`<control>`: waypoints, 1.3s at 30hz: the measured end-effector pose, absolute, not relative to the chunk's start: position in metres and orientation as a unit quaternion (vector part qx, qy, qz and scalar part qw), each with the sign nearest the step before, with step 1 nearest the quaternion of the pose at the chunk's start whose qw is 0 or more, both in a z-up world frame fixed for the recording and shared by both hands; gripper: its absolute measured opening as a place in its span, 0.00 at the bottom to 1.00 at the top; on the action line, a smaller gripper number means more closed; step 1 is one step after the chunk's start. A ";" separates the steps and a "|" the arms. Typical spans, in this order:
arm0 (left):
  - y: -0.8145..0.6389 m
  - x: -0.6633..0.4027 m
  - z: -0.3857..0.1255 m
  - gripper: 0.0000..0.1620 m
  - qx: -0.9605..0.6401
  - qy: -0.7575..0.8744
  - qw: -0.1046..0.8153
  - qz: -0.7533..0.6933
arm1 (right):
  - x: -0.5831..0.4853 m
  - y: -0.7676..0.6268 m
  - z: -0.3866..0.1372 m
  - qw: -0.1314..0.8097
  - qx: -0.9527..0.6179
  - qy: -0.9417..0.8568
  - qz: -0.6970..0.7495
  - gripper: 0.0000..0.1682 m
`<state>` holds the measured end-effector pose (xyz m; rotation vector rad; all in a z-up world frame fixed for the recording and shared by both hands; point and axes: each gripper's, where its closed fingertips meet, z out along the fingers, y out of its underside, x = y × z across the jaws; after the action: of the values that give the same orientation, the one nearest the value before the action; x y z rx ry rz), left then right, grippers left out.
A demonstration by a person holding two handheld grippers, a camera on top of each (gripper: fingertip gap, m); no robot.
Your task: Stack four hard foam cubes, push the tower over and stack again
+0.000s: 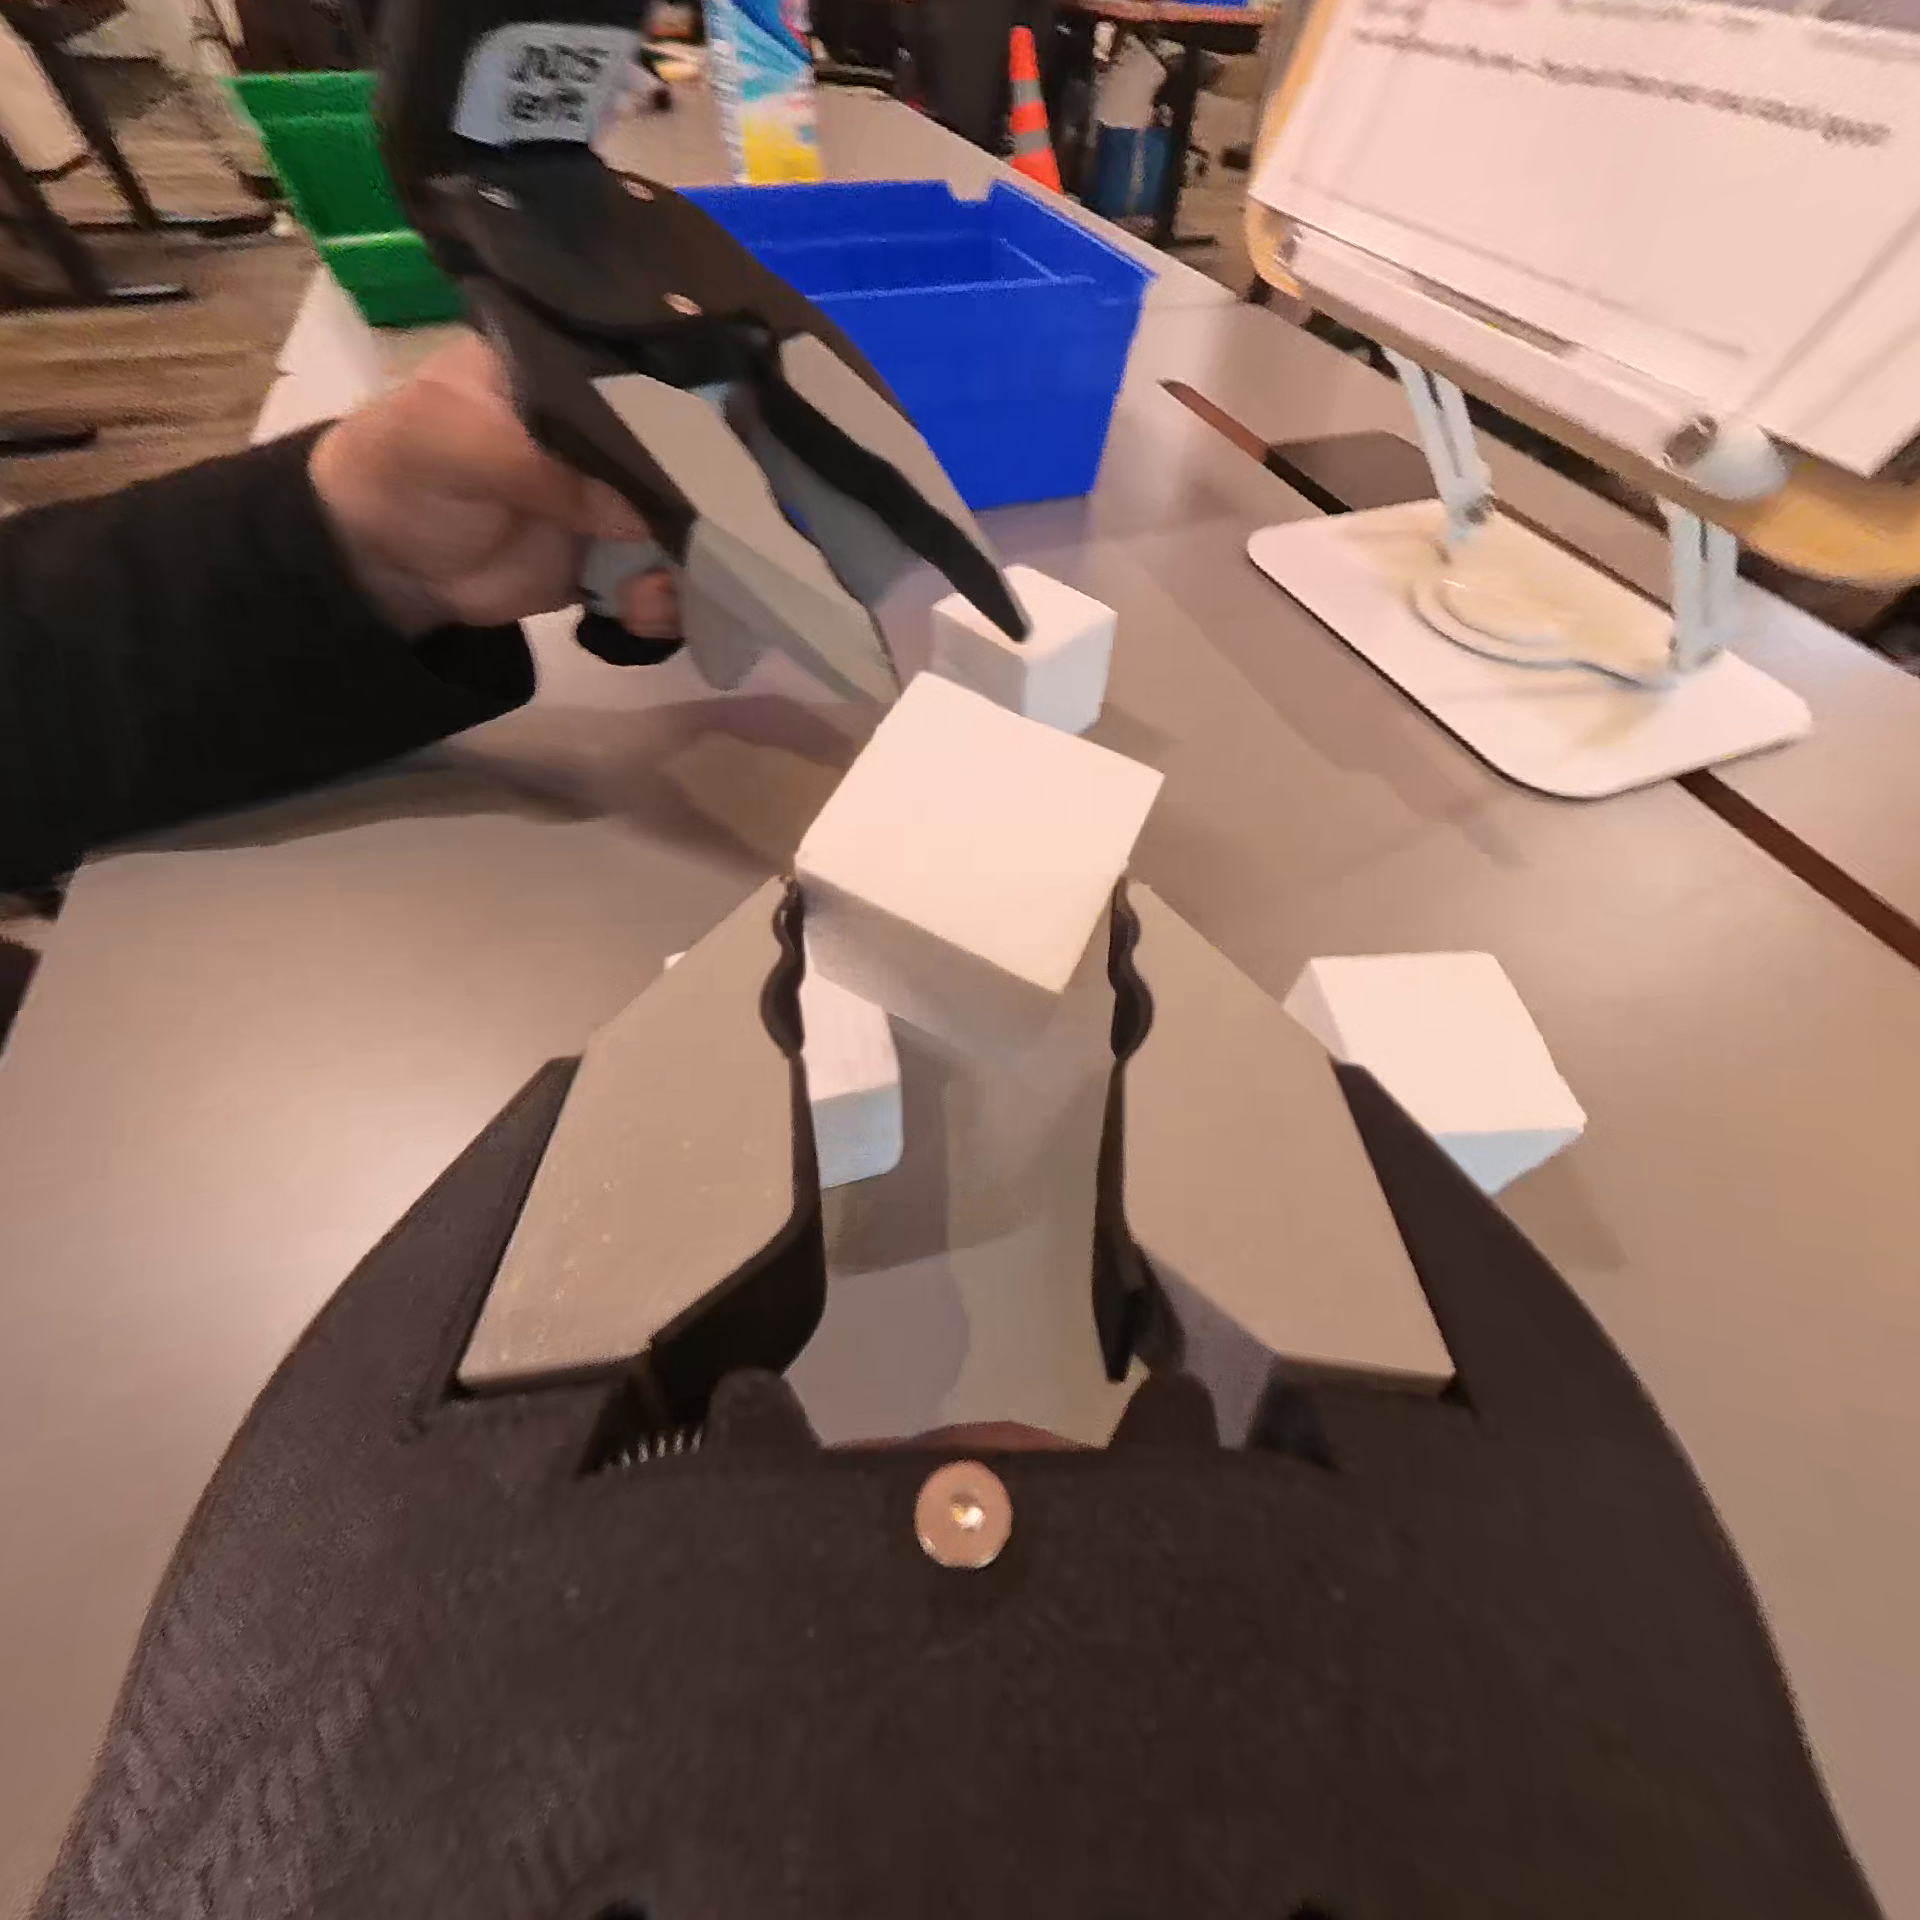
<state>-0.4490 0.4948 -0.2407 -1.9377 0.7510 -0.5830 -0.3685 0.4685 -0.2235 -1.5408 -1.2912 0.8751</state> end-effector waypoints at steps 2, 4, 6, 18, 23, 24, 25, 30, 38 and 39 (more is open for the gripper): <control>0.495 -0.449 -0.241 0.34 -0.792 0.307 0.472 -0.237 | -0.370 0.455 -0.218 0.455 -0.595 -0.554 0.362 0.33; 0.495 -0.449 -0.241 0.33 -0.792 0.307 0.473 -0.236 | -0.371 0.444 -0.218 0.448 -0.576 -0.579 0.363 0.34; 0.495 -0.448 -0.242 0.33 -0.792 0.307 0.472 -0.237 | -0.373 0.436 -0.224 0.434 -0.565 -0.604 0.357 0.34; 0.496 -0.446 -0.247 0.33 -0.795 0.311 0.464 -0.236 | -0.375 0.418 -0.234 0.359 -0.514 -0.682 0.377 0.34; 0.498 -0.451 -0.245 0.33 -0.795 0.301 0.468 -0.242 | -0.375 0.417 -0.229 0.307 -0.477 -0.733 0.375 0.34; 0.498 -0.452 -0.243 0.33 -0.794 0.299 0.470 -0.244 | -0.375 0.415 -0.227 0.293 -0.470 -0.741 0.380 0.34; 0.498 -0.453 -0.242 0.33 -0.793 0.297 0.472 -0.246 | -0.373 0.414 -0.225 0.280 -0.465 -0.748 0.383 0.34; 0.499 -0.454 -0.241 0.33 -0.793 0.294 0.473 -0.246 | -0.374 0.421 -0.219 0.289 -0.449 -0.752 0.387 0.34; 0.498 -0.450 -0.249 0.33 -0.799 0.309 0.461 -0.231 | -0.374 0.421 -0.230 0.270 -0.451 -0.758 0.387 0.34; 0.498 -0.450 -0.250 0.33 -0.800 0.310 0.461 -0.229 | -0.373 0.422 -0.230 0.270 -0.452 -0.758 0.385 0.34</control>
<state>-0.4502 0.4985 -0.2503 -1.9682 0.7626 -0.5626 -0.3735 0.4217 -0.2301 -1.2166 -2.0430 1.0374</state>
